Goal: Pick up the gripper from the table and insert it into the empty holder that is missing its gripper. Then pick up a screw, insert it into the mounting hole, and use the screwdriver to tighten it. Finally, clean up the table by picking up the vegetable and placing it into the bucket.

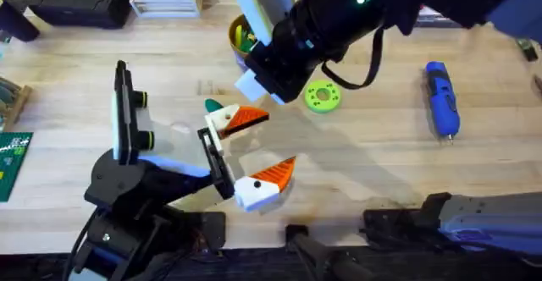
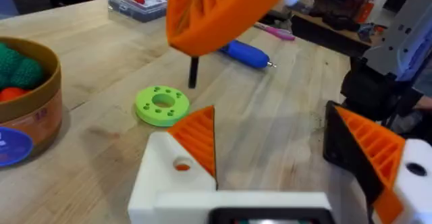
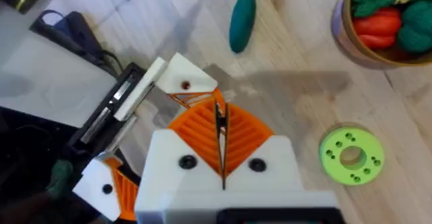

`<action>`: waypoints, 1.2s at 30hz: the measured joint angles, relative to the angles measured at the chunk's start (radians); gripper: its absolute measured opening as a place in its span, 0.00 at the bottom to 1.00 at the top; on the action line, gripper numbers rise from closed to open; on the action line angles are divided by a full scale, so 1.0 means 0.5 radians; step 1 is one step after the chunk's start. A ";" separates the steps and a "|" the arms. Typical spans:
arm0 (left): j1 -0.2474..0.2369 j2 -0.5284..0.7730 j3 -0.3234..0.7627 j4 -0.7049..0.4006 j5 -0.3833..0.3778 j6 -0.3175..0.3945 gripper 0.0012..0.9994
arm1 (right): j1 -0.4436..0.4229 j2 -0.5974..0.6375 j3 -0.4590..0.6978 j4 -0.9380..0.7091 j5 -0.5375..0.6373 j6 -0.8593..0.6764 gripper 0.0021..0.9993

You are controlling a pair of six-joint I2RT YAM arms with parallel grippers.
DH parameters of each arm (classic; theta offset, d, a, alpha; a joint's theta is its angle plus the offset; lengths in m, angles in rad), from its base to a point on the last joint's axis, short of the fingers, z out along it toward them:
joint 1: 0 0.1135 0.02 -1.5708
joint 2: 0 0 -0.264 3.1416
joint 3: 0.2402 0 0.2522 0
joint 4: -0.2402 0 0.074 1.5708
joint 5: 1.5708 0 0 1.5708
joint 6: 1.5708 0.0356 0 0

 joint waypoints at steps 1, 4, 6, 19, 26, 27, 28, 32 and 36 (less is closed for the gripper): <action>0.000 0.000 0.000 0.000 0.001 0.017 0.99 | 0.000 0.000 0.000 0.000 -0.013 0.000 0.00; 0.000 0.001 0.000 0.000 0.000 0.055 0.99 | 0.000 0.000 0.000 0.001 -0.053 0.000 0.00; 0.000 0.000 0.000 0.000 0.000 0.069 0.99 | 0.001 0.000 0.000 0.005 -0.065 0.000 0.00; 0.000 0.001 0.000 0.000 0.001 0.173 0.99 | 0.079 0.004 0.001 0.113 -0.095 0.000 0.00; 0.000 0.001 0.000 -0.001 0.001 0.180 0.99 | 0.138 0.103 0.002 0.128 -0.100 0.000 0.00; 0.000 0.001 0.000 0.000 0.001 0.181 0.99 | 0.142 0.118 0.002 0.130 -0.100 0.000 0.00; 0.000 0.001 0.000 -0.001 0.001 0.182 0.99 | 0.143 0.127 0.002 0.131 -0.100 0.000 0.00; 0.000 0.000 0.000 0.000 0.001 0.186 0.99 | 0.144 0.139 0.002 0.134 -0.100 0.000 0.00; 0.000 0.000 0.000 0.000 0.001 0.187 0.99 | 0.144 0.139 0.002 0.136 -0.100 0.000 0.00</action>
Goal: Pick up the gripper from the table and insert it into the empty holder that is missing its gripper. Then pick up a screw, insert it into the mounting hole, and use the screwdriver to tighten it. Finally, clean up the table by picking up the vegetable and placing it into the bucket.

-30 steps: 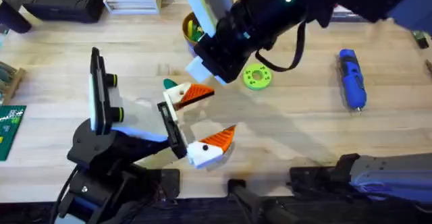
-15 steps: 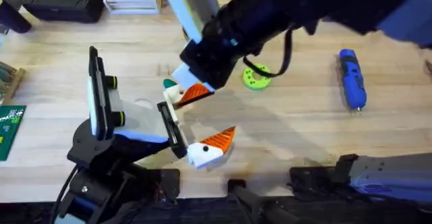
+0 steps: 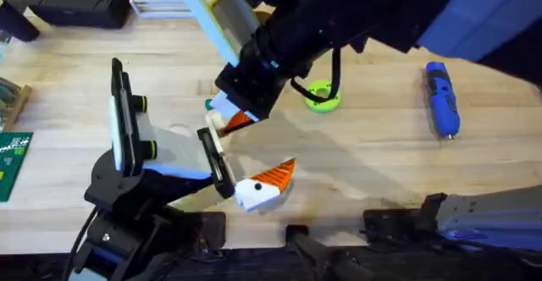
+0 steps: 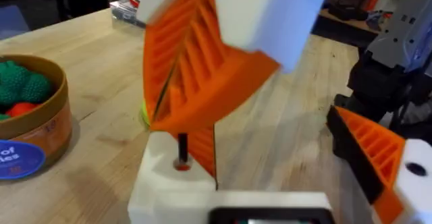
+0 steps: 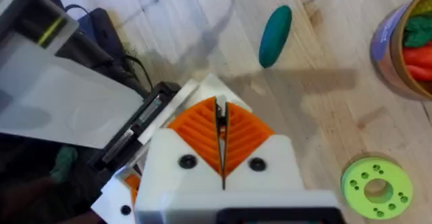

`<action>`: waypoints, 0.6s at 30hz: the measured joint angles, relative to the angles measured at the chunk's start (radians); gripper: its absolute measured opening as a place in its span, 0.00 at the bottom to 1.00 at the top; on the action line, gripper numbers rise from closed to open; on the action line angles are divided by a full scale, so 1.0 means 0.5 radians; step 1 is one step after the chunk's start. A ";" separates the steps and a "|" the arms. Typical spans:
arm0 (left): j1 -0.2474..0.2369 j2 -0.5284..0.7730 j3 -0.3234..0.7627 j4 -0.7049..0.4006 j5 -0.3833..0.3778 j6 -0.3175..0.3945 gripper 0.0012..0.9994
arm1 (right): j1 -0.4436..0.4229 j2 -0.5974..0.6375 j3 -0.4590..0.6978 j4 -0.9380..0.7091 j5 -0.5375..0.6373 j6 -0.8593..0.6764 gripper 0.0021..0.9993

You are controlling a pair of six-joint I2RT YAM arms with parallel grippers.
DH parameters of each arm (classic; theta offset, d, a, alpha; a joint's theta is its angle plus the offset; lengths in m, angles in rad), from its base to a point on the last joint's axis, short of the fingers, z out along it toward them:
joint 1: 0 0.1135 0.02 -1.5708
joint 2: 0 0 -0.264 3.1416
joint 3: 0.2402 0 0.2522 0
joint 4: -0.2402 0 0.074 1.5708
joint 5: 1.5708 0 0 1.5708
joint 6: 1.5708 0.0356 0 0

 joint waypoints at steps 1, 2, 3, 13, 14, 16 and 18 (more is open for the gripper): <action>0.000 0.000 0.000 -0.001 0.000 0.000 0.99 | 0.001 0.000 0.000 0.000 0.000 0.000 0.00; 0.000 0.000 0.000 -0.001 0.000 0.000 0.99 | 0.002 0.000 0.000 0.000 0.000 0.000 0.00; 0.000 0.001 0.000 0.000 0.000 0.000 0.99 | 0.006 0.000 0.000 0.000 0.000 0.000 0.00; 0.000 0.001 0.000 -0.003 0.001 -0.005 0.99 | 0.029 0.043 0.007 0.006 0.003 -0.001 0.00; 0.000 0.001 0.000 -0.003 0.001 -0.008 0.99 | 0.030 0.048 0.010 0.008 0.009 -0.002 0.00; 0.000 0.001 0.000 -0.003 0.001 -0.007 0.99 | 0.031 0.050 0.014 0.007 0.027 -0.002 0.00; 0.000 0.001 0.000 -0.002 0.001 -0.004 0.99 | 0.031 0.050 0.014 -0.003 0.054 -0.002 0.00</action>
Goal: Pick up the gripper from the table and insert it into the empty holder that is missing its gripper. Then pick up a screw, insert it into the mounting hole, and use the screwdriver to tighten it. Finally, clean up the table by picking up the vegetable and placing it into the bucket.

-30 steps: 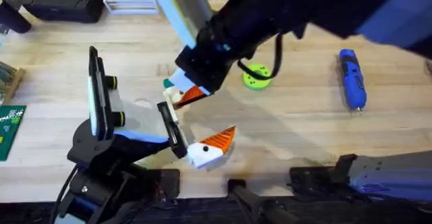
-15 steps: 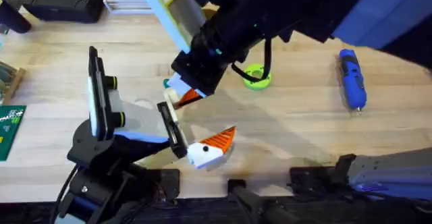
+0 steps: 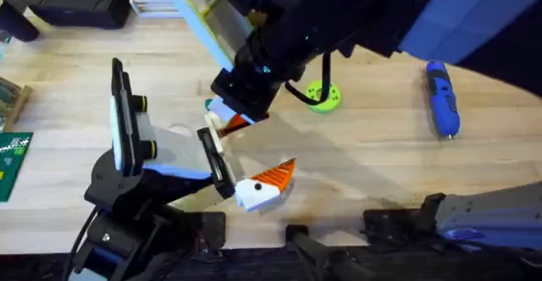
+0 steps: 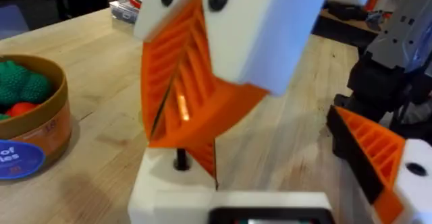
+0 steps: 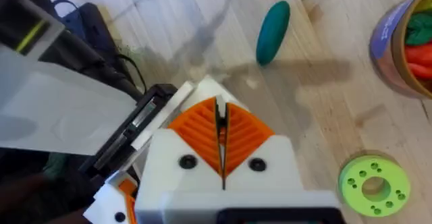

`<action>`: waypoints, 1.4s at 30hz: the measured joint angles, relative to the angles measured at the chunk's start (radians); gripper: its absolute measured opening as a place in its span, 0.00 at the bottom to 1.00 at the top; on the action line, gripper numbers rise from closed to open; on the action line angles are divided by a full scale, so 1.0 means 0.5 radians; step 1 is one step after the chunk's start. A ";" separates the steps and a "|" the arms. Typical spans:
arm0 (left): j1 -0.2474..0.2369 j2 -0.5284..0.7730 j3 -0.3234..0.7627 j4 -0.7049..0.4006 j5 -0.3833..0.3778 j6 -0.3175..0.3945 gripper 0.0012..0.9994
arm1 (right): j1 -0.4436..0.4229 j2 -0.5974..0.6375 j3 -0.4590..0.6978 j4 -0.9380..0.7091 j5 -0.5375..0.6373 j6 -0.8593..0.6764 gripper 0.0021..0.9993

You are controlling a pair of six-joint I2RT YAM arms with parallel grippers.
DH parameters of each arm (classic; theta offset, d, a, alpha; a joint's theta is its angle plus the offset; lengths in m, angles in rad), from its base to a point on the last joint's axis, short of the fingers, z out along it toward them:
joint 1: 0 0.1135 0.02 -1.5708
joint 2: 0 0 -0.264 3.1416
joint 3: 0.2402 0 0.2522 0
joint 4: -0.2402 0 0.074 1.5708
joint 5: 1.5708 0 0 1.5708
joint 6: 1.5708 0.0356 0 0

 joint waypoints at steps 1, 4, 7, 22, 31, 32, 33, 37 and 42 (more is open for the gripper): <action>0.000 -0.001 0.000 0.001 0.001 0.003 0.99 | 0.000 0.001 0.000 -0.011 0.007 0.000 0.00; 0.000 0.000 0.000 0.000 0.000 0.004 0.99 | 0.001 0.005 0.000 -0.017 0.014 -0.001 0.00; 0.000 0.000 0.000 0.000 0.000 0.005 0.99 | 0.001 0.005 0.000 -0.020 0.017 0.000 0.00; 0.000 0.000 0.000 0.000 0.000 0.004 0.99 | 0.020 0.005 0.000 -0.021 0.029 0.000 0.00; 0.000 0.003 0.000 -0.002 -0.003 -0.012 0.99 | 0.065 0.047 0.000 -0.016 0.029 -0.007 0.00; 0.000 0.004 0.000 -0.002 -0.004 -0.017 0.99 | 0.064 0.048 0.001 -0.015 0.029 -0.007 0.00; 0.000 0.004 0.000 -0.002 -0.002 -0.018 0.99 | 0.064 0.048 0.001 -0.019 0.029 -0.007 0.00; 0.000 0.004 0.000 -0.001 -0.002 -0.017 0.99 | 0.064 0.048 0.004 -0.034 0.021 -0.005 0.16; 0.000 0.003 0.000 -0.001 -0.005 -0.018 0.99 | 0.037 0.029 0.004 -0.058 0.104 -0.014 0.87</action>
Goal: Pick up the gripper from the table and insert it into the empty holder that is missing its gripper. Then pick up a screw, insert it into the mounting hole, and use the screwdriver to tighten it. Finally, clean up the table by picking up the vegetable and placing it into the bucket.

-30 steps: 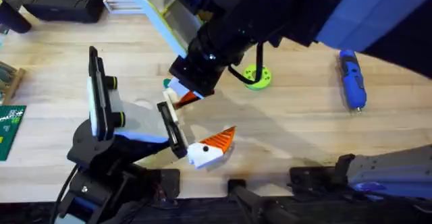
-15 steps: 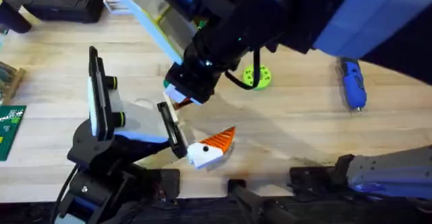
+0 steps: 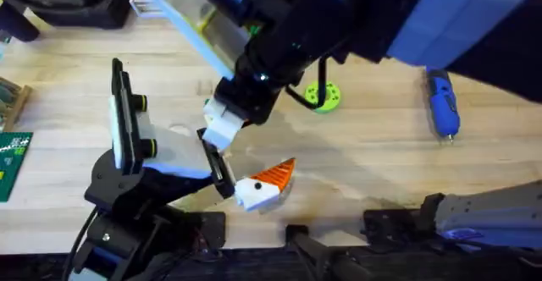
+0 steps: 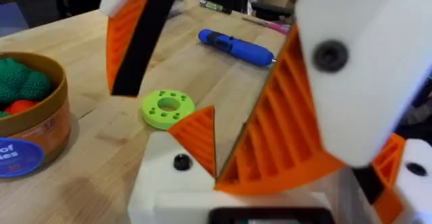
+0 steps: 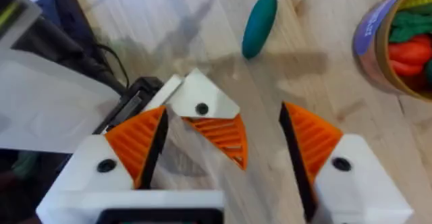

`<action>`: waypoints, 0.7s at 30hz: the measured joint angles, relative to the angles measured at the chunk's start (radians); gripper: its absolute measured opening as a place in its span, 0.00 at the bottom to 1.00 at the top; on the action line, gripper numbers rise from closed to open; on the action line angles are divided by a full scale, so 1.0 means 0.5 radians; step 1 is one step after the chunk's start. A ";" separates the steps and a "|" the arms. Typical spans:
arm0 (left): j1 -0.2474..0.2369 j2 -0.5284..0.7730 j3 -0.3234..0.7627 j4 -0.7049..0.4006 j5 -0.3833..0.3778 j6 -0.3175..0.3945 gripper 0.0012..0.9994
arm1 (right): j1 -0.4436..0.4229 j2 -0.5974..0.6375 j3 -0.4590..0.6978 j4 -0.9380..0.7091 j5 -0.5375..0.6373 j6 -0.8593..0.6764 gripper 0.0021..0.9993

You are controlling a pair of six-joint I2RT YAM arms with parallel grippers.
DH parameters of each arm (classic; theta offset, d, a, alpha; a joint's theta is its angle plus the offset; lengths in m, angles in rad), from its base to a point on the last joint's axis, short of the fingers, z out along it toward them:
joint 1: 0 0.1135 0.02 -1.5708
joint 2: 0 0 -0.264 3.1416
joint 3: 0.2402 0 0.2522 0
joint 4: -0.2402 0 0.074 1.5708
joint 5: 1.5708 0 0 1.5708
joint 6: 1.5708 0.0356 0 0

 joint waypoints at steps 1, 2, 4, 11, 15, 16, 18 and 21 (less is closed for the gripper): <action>0.000 0.000 0.000 0.000 0.001 0.001 0.99 | -0.009 -0.008 0.000 -0.002 0.028 -0.008 0.96; 0.000 0.000 0.000 0.001 0.003 0.005 0.99 | -0.011 -0.017 0.000 -0.001 0.044 -0.007 0.98; 0.000 0.001 0.000 0.001 0.005 0.009 0.99 | 0.002 -0.034 0.000 -0.003 0.064 -0.007 0.99; 0.000 0.000 0.000 0.001 0.005 0.018 0.99 | -0.042 -0.195 0.000 -0.113 0.147 0.054 0.99; 0.000 0.001 0.000 0.001 0.005 0.022 0.99 | -0.186 -0.334 -0.001 -0.239 0.161 0.126 0.99; 0.000 0.000 0.000 0.001 0.005 0.022 0.99 | -0.218 -0.361 -0.009 -0.249 0.161 0.142 0.99; 0.000 0.001 0.000 0.001 0.005 0.022 0.99 | -0.294 -0.443 -0.077 -0.238 0.167 0.182 0.99; 0.000 0.001 0.000 0.001 0.005 0.023 0.99 | -0.371 -0.622 -0.305 -0.173 0.167 0.250 0.99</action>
